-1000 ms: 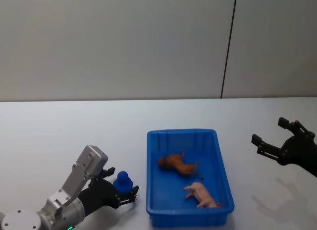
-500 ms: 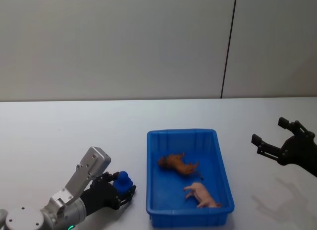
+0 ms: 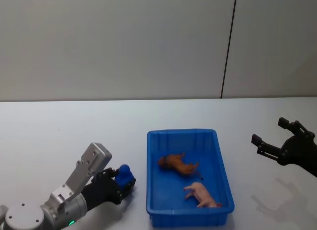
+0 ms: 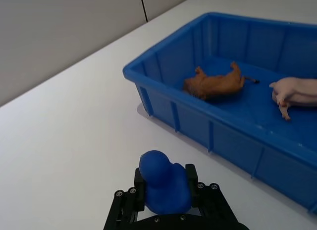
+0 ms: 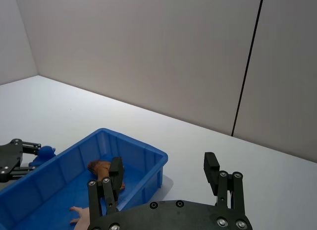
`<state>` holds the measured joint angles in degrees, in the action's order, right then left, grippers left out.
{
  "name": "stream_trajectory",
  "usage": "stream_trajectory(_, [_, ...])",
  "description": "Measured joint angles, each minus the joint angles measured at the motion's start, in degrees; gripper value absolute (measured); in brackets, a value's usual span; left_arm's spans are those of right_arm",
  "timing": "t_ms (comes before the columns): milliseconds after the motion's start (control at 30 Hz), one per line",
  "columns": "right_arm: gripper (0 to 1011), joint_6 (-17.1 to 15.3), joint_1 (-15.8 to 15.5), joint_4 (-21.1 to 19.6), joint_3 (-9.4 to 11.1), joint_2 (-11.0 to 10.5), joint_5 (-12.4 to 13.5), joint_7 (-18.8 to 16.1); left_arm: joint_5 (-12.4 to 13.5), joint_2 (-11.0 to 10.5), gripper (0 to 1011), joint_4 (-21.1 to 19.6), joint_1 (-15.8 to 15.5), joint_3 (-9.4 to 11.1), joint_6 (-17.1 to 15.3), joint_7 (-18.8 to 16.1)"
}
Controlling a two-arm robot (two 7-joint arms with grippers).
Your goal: Pick up the two dolls from the table and place them into the box.
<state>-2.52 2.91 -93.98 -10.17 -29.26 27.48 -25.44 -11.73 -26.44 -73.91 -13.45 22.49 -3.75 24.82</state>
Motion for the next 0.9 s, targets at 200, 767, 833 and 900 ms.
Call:
stream_trajectory(200, [1001,0.0,0.0,0.0,0.0,0.0,0.0,0.0,-0.2,-0.1,461,-2.7,0.0,-0.3,0.6,-1.3])
stream_trajectory(767, [1001,0.0,0.0,0.0,0.0,0.0,0.0,0.0,1.7,3.5,375,-8.9,-3.1,1.0,0.8,-2.2])
stream_trajectory(833, [1001,0.0,0.0,0.0,0.0,0.0,0.0,0.0,2.0,4.2,442,-9.1,-3.6,1.3,0.8,-1.9])
stream_trajectory(900, [1001,0.0,0.0,0.0,0.0,0.0,0.0,0.0,2.2,4.9,536,-9.2,-4.1,1.7,0.8,-1.6])
